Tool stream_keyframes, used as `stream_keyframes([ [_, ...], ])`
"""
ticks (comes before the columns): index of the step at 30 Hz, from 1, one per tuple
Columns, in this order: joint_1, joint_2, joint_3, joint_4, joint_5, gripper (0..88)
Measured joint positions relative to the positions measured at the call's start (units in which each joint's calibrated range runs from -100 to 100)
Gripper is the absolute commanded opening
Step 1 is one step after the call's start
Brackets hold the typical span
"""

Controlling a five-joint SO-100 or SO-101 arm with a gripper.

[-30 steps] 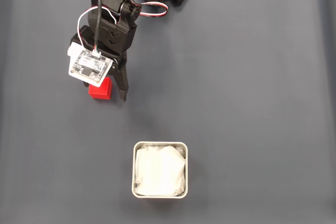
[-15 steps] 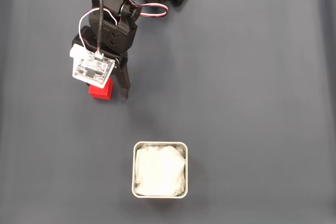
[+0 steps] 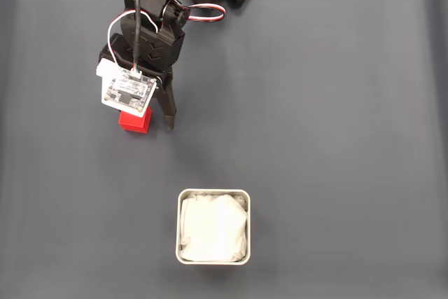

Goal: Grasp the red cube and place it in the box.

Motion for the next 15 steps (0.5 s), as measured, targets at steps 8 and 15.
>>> stream_keyframes([
  [8, -0.15, 0.00, 0.00, 0.00, 0.00, 18.7],
  [15, -0.15, 0.00, 0.00, 0.00, 0.00, 10.7],
])
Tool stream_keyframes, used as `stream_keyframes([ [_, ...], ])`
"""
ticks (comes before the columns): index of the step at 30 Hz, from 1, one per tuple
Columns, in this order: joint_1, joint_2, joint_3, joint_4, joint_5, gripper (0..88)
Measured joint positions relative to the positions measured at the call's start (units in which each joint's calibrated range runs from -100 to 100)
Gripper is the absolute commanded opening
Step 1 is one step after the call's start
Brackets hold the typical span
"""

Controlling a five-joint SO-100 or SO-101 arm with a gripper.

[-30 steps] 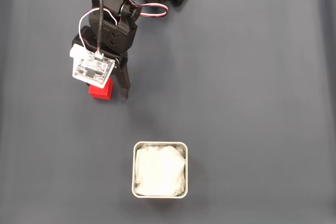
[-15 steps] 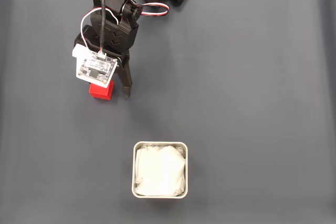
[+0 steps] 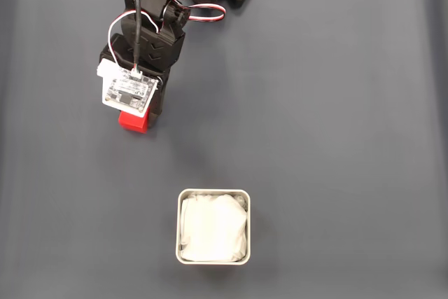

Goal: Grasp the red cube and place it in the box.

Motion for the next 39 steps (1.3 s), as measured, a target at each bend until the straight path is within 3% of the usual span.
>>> stream_keyframes([
  [11, -0.22, 0.00, 0.00, 0.00, -0.44, 0.3],
  [24, -0.45, 0.00, 0.00, 0.08, -1.95, 0.0],
  [39, -4.75, -3.39, -7.32, 7.56, -4.15, 0.0],
])
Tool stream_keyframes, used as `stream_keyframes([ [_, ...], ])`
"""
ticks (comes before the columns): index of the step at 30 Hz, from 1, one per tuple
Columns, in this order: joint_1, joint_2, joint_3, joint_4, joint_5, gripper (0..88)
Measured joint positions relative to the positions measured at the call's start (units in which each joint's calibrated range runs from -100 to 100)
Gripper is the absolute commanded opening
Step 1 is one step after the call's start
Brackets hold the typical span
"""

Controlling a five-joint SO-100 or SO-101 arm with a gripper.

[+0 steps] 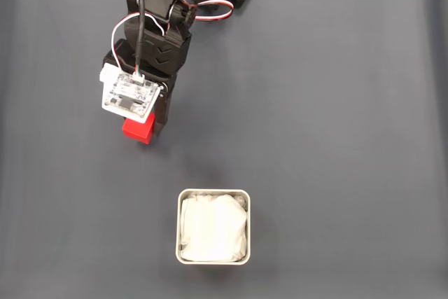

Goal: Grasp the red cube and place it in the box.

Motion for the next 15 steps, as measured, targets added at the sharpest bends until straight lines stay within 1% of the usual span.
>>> stream_keyframes([
  [9, -5.34, -1.82, -8.59, 6.13, -1.86, 0.0],
  [15, -8.31, -2.34, -13.02, 7.08, -1.95, 0.0],
])
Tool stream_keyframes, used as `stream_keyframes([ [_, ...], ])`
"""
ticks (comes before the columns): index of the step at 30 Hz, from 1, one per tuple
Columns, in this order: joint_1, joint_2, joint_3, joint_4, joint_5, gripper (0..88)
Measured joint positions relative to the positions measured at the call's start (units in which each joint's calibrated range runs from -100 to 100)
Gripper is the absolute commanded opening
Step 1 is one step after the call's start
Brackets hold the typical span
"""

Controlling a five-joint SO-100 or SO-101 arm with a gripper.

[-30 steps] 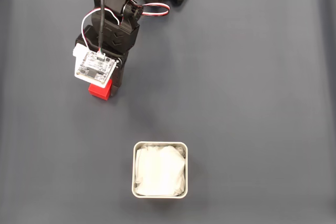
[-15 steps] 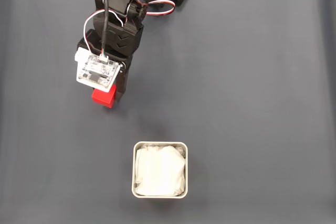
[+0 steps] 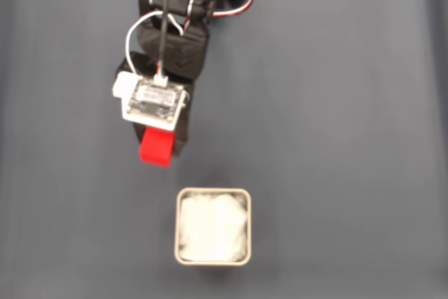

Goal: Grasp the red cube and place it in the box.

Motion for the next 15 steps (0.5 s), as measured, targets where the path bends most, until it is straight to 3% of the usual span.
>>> stream_keyframes([
  [15, -6.82, 0.00, -9.04, 1.51, 0.00, 0.0],
])
